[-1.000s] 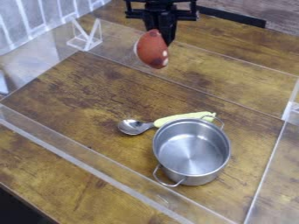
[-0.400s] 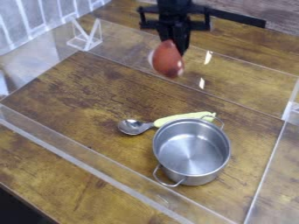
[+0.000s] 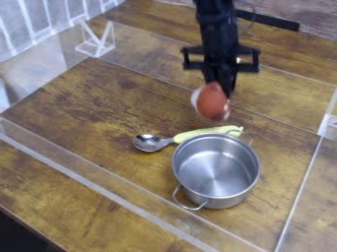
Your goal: Remove the mushroom from the silver pot and put it on the table
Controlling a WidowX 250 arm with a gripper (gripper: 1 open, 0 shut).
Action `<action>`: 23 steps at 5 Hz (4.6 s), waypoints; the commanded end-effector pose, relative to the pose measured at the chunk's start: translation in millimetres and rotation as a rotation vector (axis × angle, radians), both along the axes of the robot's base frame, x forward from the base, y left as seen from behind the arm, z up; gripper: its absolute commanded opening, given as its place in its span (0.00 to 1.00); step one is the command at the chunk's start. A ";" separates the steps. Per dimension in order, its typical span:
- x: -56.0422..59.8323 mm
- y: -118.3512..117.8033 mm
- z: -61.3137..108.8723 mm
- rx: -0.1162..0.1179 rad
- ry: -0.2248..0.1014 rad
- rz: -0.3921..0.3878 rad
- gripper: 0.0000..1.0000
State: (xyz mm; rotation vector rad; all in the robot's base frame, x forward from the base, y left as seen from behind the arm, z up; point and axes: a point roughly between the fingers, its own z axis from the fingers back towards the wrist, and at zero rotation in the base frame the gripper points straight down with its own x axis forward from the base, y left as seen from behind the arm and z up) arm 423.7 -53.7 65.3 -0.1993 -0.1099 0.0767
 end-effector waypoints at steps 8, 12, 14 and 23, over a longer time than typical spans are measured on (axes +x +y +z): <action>29.0 16.5 -8.2 -0.128 -0.048 0.092 1.00; 33.3 20.9 -20.3 -0.133 -0.016 0.095 1.00; 33.0 23.8 -26.3 -0.133 -0.002 0.095 1.00; 32.5 45.0 75.7 -0.039 -0.083 0.052 1.00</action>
